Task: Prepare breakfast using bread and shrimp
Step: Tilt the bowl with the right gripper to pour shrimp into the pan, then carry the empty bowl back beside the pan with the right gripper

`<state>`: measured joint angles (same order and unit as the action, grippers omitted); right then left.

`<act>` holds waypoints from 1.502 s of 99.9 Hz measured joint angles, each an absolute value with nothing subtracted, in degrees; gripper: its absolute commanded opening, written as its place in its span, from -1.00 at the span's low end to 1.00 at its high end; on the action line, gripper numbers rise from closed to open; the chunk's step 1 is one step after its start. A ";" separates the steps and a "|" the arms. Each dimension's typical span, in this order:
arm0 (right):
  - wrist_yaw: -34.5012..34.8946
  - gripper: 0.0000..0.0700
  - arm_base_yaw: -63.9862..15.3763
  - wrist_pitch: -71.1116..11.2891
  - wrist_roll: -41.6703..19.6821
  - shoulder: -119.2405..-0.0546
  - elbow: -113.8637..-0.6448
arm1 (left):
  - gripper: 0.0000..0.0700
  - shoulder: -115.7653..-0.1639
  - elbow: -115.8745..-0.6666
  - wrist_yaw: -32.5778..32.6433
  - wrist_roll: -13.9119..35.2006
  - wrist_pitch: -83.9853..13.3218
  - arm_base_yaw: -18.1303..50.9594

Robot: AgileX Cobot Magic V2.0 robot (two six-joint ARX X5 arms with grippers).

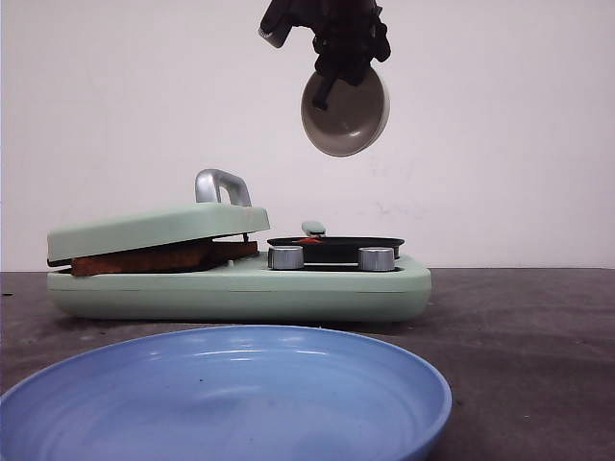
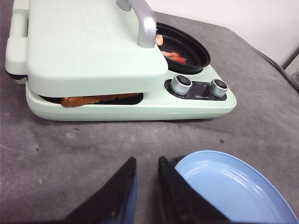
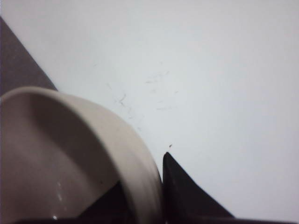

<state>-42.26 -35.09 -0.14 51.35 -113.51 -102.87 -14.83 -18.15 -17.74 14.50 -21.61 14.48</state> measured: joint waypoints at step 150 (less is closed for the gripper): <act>18.39 -1.00 -0.93 -58.02 -9.32 -103.63 -102.85 | -1.00 -14.83 -18.15 -17.82 17.34 -21.65 14.48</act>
<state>18.39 -0.93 -58.02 -9.32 -103.63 -102.85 -14.83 -18.15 -17.82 17.34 -21.65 14.48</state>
